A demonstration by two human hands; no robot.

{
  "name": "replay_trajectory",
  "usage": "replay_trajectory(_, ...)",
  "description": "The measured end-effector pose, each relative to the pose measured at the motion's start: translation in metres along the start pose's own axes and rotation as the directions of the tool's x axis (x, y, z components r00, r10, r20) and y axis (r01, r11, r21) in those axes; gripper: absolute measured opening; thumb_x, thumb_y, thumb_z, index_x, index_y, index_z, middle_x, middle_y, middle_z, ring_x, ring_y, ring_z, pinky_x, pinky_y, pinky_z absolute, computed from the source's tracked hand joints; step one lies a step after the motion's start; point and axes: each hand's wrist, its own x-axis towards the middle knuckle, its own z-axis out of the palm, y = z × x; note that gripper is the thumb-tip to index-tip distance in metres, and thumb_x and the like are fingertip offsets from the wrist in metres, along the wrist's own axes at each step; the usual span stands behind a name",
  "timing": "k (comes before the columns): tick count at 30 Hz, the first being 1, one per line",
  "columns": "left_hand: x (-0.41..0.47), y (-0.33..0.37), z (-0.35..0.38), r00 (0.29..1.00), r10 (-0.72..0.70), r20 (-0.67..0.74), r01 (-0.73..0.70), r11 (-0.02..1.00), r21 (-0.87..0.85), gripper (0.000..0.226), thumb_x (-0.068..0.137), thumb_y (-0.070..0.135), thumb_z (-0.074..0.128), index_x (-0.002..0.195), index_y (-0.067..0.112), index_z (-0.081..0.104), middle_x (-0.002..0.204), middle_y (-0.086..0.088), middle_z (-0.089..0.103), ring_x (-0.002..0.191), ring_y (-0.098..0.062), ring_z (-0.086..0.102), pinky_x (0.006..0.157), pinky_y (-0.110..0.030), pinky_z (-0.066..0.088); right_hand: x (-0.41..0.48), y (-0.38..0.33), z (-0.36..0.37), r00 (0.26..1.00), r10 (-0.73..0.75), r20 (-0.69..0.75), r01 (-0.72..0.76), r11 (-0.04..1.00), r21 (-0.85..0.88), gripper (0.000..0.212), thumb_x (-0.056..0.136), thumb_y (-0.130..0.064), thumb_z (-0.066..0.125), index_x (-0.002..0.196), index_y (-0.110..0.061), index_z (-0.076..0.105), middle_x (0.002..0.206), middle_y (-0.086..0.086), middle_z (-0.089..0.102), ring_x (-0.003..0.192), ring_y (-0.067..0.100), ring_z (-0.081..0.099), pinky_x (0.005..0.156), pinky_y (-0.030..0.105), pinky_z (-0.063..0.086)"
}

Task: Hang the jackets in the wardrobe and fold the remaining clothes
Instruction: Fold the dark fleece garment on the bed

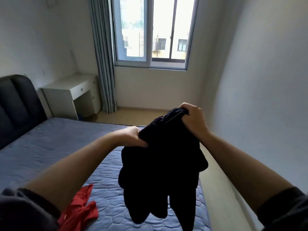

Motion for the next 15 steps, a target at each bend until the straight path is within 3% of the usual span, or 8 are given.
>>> replay_trajectory(2,0.002,-0.011,-0.007,0.968,-0.008,-0.250,0.024,0.998,0.061,0.018,0.084,0.029,0.064,0.084,0.011,0.068,0.082,-0.009,0.068,0.078,-0.021,0.061,0.064,-0.028,0.041,0.001,0.000,0.002,1.000,0.014,0.013,-0.013,0.999,-0.043,0.019,0.066,-0.013,0.048,0.074,-0.027,0.057,0.066,-0.006,0.061,0.073,0.024,0.059,0.069,0.039,0.051)
replay_trajectory(4,0.001,-0.013,-0.021,0.858,0.035,-0.513,0.003,0.997,0.072,0.013,0.086,0.023,0.059,0.087,0.014,0.069,0.085,-0.010,0.069,0.084,-0.026,0.062,0.068,-0.030,0.043,-0.003,0.003,0.005,0.995,0.035,0.093,-0.027,0.996,-0.082,0.025,0.070,-0.007,0.049,0.079,-0.028,0.058,0.074,-0.002,0.064,0.078,0.027,0.060,0.073,0.041,0.052)
replay_trajectory(7,-0.001,0.001,-0.039,0.752,0.146,-0.643,-0.239,0.969,-0.059,0.025,0.085,0.003,0.052,0.097,0.016,0.068,0.091,-0.005,0.071,0.092,-0.024,0.064,0.084,-0.032,0.049,-0.019,0.007,0.016,0.919,0.070,0.387,-0.054,0.997,-0.052,0.043,0.069,-0.012,0.055,0.104,-0.035,0.055,0.092,0.002,0.065,0.089,0.025,0.062,0.077,0.034,0.051)
replay_trajectory(9,-0.005,0.018,-0.043,0.724,0.293,-0.625,-0.414,0.909,-0.053,0.045,0.075,-0.014,0.043,0.101,0.013,0.068,0.096,-0.003,0.069,0.098,-0.019,0.062,0.092,-0.029,0.047,-0.031,0.008,0.021,0.668,0.087,0.739,-0.188,0.981,0.055,0.060,0.072,-0.028,0.066,0.127,-0.040,0.045,0.110,-0.004,0.063,0.102,0.017,0.062,0.088,0.033,0.052)
replay_trajectory(10,-0.006,0.025,-0.043,0.714,0.364,-0.598,-0.482,0.875,-0.042,0.054,0.068,-0.019,0.038,0.101,0.011,0.068,0.098,-0.004,0.069,0.100,-0.019,0.062,0.094,-0.028,0.047,-0.035,0.009,0.023,0.529,0.054,0.847,-0.351,0.922,0.161,0.058,0.080,-0.035,0.068,0.132,-0.041,0.043,0.114,-0.007,0.063,0.104,0.014,0.062,0.089,0.033,0.053)
replay_trajectory(11,-0.008,0.030,-0.043,0.706,0.421,-0.570,-0.537,0.843,-0.043,0.060,0.062,-0.021,0.034,0.098,0.011,0.069,0.097,-0.004,0.070,0.100,-0.017,0.063,0.094,-0.027,0.047,-0.036,0.008,0.022,0.465,0.003,0.885,-0.504,0.823,0.262,0.047,0.088,-0.041,0.063,0.132,-0.039,0.045,0.113,-0.008,0.064,0.101,0.012,0.063,0.086,0.033,0.053)
replay_trajectory(13,-0.013,0.034,-0.046,0.708,0.472,-0.526,-0.591,0.803,-0.076,0.063,0.056,-0.022,0.029,0.087,0.013,0.071,0.090,-0.001,0.070,0.091,-0.006,0.064,0.086,-0.019,0.049,-0.032,0.005,0.026,0.608,0.041,0.793,-0.579,0.706,0.407,0.040,0.093,-0.045,0.051,0.132,-0.034,0.048,0.123,-0.003,0.061,0.104,0.013,0.061,0.087,0.034,0.051)
replay_trajectory(15,-0.018,0.035,-0.054,0.734,0.486,-0.475,-0.587,0.806,-0.082,0.064,0.055,-0.024,0.027,0.077,0.018,0.070,0.085,0.003,0.068,0.080,0.000,0.061,0.077,-0.016,0.049,-0.023,0.001,0.031,0.809,0.137,0.571,-0.383,0.861,0.336,0.060,0.090,-0.033,0.062,0.142,-0.034,0.033,0.141,-0.003,0.043,0.123,0.012,0.046,0.100,0.033,0.041)
